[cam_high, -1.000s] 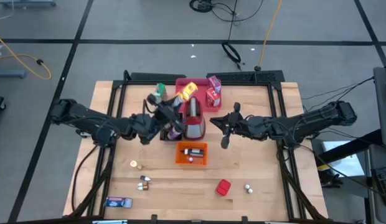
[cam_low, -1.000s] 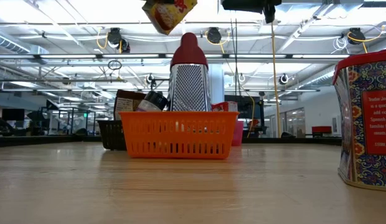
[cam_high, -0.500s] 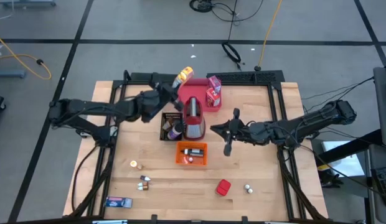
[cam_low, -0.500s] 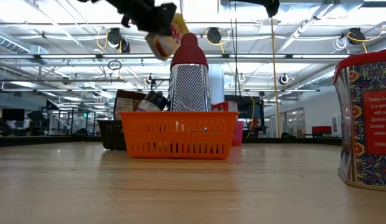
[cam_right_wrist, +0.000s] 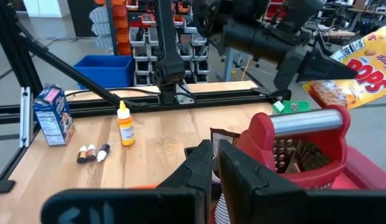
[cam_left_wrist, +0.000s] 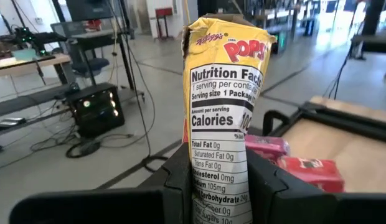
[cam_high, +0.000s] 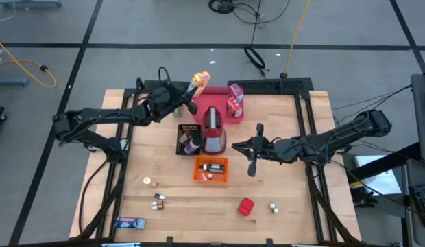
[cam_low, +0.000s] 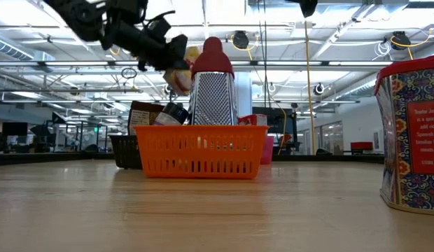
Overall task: Pick & Place Kitchen Items
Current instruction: Put the yellow cereal box into the pink bin
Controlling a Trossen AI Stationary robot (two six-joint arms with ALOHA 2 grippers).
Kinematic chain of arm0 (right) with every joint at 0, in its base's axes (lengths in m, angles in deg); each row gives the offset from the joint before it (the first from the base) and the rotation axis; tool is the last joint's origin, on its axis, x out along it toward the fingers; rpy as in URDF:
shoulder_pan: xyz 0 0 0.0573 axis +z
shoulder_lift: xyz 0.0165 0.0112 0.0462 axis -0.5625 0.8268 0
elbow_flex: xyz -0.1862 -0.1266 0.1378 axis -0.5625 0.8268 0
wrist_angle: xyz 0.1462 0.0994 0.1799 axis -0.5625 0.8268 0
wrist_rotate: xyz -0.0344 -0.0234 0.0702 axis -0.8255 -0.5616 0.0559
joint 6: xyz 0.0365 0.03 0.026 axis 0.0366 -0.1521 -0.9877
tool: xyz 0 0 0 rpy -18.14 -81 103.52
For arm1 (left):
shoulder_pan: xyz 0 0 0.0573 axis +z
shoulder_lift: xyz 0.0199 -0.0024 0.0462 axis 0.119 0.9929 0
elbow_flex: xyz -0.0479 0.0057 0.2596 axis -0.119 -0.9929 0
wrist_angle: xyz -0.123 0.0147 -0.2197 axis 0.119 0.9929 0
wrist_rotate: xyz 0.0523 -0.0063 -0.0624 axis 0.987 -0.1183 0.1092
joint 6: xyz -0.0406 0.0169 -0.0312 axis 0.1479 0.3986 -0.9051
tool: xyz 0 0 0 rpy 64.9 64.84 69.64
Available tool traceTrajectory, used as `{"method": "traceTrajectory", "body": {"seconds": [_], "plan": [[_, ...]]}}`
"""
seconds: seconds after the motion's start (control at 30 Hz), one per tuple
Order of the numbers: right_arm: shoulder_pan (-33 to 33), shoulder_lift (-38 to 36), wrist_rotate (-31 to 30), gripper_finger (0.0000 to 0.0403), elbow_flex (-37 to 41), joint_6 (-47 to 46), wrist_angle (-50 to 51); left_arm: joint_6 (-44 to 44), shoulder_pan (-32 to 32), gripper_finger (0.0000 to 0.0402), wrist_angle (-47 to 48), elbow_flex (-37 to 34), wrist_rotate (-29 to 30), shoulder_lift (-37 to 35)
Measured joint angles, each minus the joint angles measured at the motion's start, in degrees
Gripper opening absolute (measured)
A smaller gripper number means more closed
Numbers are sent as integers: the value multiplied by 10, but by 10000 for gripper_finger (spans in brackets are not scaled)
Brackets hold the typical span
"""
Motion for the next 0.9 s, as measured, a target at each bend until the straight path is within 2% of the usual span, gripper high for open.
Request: {"method": "traceTrajectory", "body": {"seconds": [0.2, 0.47, 0.9], "plan": [[0, 8, 0, 18, 0, 3, 0, -28, 31, 87, -85, -43, -64, 37], [-1, 16, 0, 18, 1, 5, 1, -40, 47, 87, -172, -43, -93, 125], [-1, 16, 0, 18, 1, 21, 0, -72, 77, 88, -285, -41, -177, 244]]}}
